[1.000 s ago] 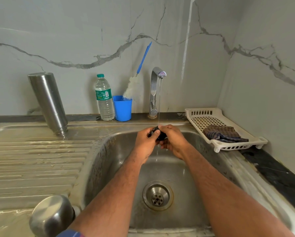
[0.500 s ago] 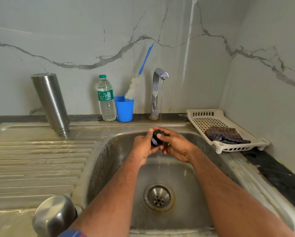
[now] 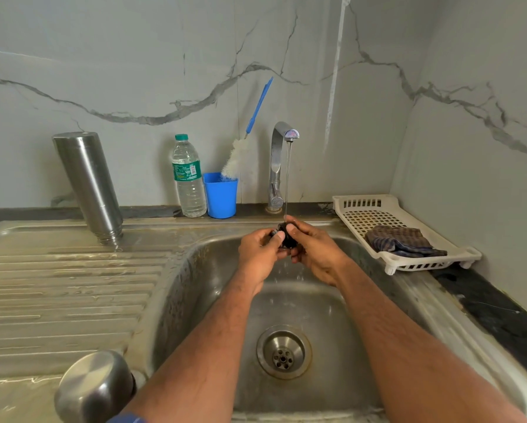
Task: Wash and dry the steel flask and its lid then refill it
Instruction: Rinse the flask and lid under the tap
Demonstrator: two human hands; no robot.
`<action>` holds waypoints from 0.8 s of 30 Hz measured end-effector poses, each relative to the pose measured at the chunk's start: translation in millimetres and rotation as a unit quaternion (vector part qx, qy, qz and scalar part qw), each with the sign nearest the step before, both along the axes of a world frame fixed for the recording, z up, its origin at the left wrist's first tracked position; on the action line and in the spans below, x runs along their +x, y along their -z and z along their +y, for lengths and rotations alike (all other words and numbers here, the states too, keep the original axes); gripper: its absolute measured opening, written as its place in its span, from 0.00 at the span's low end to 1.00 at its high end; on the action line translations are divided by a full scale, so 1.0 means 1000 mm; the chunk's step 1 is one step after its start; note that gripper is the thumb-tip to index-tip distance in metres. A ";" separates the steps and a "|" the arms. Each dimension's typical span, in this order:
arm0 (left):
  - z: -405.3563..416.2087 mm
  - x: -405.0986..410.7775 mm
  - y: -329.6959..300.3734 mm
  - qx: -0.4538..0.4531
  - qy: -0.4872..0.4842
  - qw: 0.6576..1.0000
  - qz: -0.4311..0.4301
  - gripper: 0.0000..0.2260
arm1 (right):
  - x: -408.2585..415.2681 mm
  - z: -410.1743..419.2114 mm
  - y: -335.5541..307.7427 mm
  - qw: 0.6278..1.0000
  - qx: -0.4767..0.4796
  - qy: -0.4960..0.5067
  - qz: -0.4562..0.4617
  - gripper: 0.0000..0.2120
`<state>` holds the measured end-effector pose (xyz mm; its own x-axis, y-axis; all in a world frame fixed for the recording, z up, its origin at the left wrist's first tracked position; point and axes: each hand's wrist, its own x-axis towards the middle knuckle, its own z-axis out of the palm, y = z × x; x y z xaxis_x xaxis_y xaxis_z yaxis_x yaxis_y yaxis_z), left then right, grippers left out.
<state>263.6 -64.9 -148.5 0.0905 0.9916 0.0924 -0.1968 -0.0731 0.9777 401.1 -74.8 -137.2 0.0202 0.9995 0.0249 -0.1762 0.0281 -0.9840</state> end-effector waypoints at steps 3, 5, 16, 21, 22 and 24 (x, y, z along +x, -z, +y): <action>-0.004 0.000 -0.007 -0.042 0.012 0.999 -0.021 0.08 | 0.000 0.000 0.004 0.998 0.039 0.010 -0.057 0.16; -0.007 0.001 -0.009 -0.055 0.026 0.998 -0.022 0.10 | -0.009 -0.001 0.003 0.983 0.050 0.086 -0.155 0.16; -0.003 -0.002 -0.007 -0.142 0.041 0.989 -0.029 0.19 | 0.000 -0.001 0.002 0.995 -0.017 -0.044 -0.090 0.12; -0.002 -0.003 0.001 -0.047 0.027 0.998 -0.014 0.11 | -0.018 0.004 0.002 0.977 0.004 0.125 -0.170 0.16; -0.002 -0.004 0.002 -0.016 0.030 0.999 -0.010 0.12 | -0.020 0.004 0.001 0.975 -0.002 0.144 -0.171 0.17; -0.001 -0.005 0.004 0.029 0.015 0.999 0.024 0.14 | -0.020 0.004 0.001 0.971 -0.014 0.156 -0.178 0.19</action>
<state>258.6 -65.9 -152.4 0.1256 0.9816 0.1441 -0.1535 -0.1243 0.9803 381.4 -70.3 -138.1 0.3179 0.9463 0.0586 0.1890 -0.0027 -0.9820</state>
